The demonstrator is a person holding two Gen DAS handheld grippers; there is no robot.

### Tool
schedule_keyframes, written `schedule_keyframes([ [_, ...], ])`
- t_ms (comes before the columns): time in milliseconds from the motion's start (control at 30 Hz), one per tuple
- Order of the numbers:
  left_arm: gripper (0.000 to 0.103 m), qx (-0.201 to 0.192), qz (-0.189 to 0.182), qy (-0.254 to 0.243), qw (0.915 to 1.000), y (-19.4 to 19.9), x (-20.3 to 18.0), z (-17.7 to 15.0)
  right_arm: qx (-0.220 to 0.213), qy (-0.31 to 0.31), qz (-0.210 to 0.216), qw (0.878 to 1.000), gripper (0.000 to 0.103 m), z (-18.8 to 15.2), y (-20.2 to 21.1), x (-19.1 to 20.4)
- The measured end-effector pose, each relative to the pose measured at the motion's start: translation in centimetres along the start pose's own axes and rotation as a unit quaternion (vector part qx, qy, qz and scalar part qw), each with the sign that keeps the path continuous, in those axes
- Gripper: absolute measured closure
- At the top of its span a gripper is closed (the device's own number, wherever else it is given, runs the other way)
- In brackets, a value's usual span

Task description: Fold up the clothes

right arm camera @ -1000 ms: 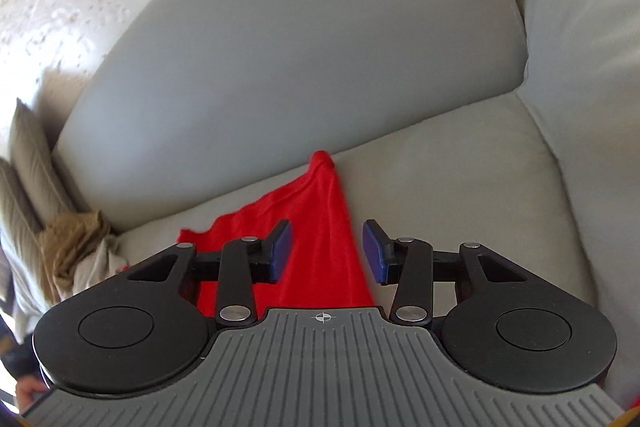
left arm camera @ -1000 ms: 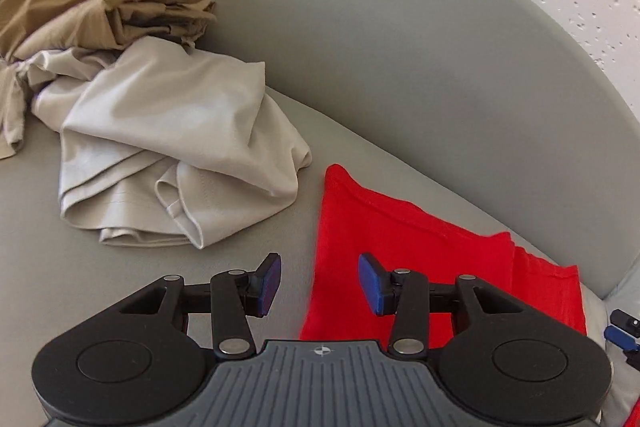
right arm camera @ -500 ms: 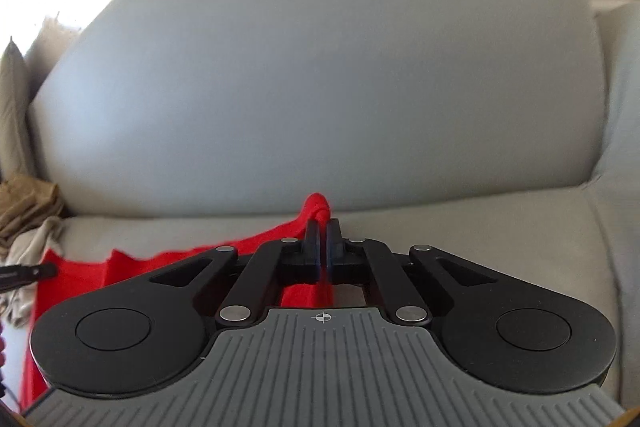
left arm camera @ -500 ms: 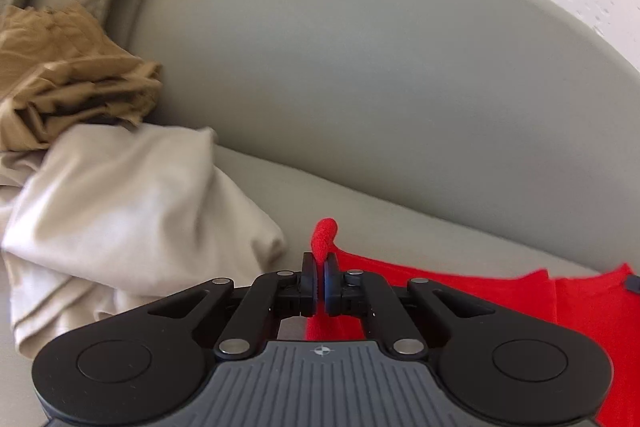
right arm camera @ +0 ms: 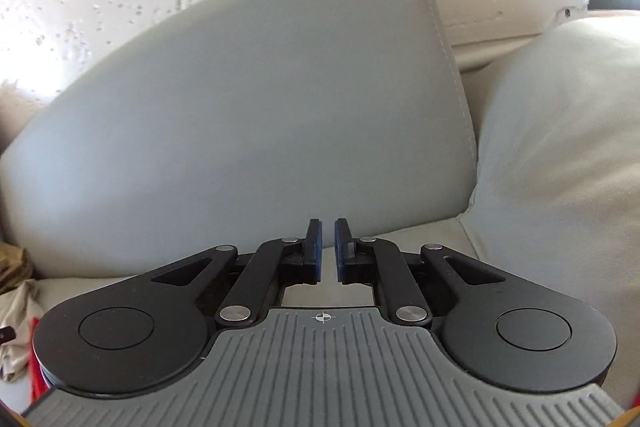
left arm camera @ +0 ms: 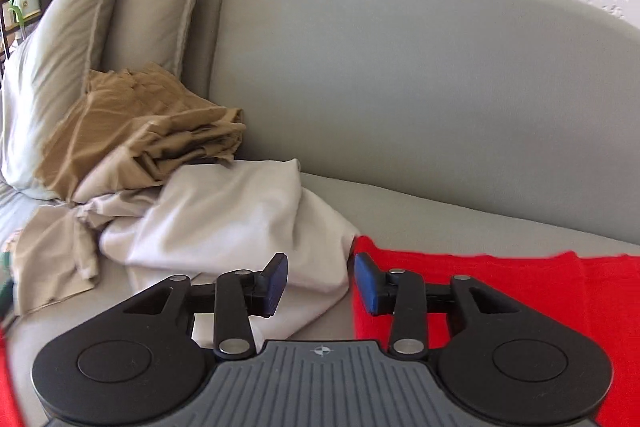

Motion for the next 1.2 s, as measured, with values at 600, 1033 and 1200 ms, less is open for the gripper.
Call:
schedule_keyframes([
  [600,0.069,0.009,-0.069,0.044,0.9966,-3.2,-2.1,-1.7,0.136,-0.103,0.067,0.983,0.080,-2.3,-9.0,-0.1],
  [1033,0.069,0.002,-0.060,0.024,0.9979,-3.7,-3.4,-1.8,0.023,0.066,-0.043,0.997,0.093,-2.8,-10.0,1.8],
  [1200,0.067,0.021,-0.081,0.048,0.9953,-0.3,-2.5,-2.3,-0.039,0.053,-0.044,0.997,0.074,-0.4,-4.6,1.7],
])
Point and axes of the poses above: each gripper's, at about its wrist camera, not at the fingertips, and y roughly against the way its jaws point, x to its left, z to its top, the point moved 8 cm from there along -y, roughly the way its jaws point, and after that the axes turned 12 degrees about -y, right-handed, at the moved point
